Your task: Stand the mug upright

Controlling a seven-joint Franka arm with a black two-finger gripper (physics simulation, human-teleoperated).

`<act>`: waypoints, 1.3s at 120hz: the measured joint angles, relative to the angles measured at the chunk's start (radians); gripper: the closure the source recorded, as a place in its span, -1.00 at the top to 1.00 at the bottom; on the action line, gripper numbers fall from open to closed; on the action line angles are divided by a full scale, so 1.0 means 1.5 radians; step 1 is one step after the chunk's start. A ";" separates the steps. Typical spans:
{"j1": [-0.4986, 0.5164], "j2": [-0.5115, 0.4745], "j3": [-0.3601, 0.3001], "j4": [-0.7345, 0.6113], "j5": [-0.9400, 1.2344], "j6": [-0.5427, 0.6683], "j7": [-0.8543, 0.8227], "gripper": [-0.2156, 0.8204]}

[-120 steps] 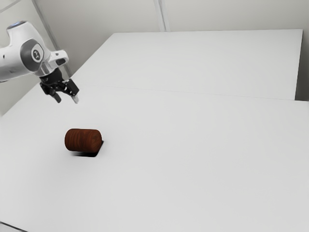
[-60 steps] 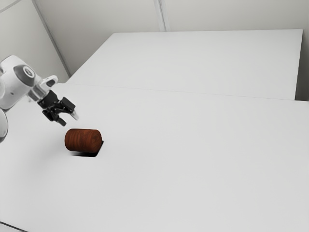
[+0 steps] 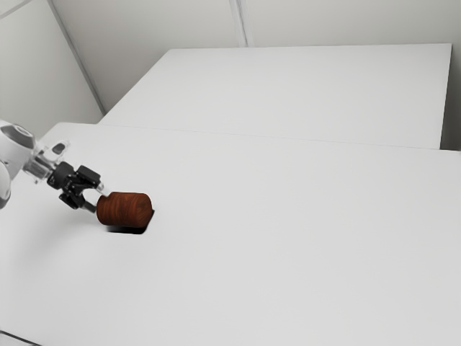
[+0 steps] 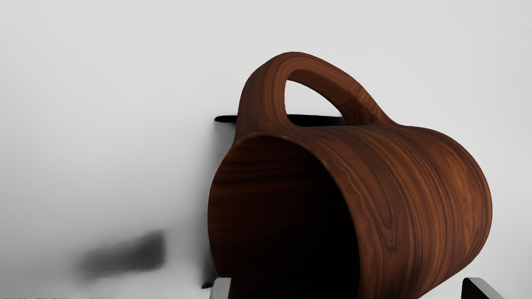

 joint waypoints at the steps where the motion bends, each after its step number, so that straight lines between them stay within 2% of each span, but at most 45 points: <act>1: 0.000 0.000 0.000 0.000 -0.001 -0.002 0.001 0.58; 43: 0.002 0.007 0.011 -0.023 -0.059 -0.055 0.025 0.51; 88: 0.002 0.006 0.011 -0.025 -0.092 -0.072 0.035 0.05; 115: 0.002 0.005 0.011 -0.027 -0.100 -0.079 0.037 -0.51; 128: 0.002 0.001 0.010 -0.026 -0.110 -0.087 0.038 -0.71; 156: 0.000 -0.007 0.010 -0.026 -0.134 -0.105 0.040 -0.88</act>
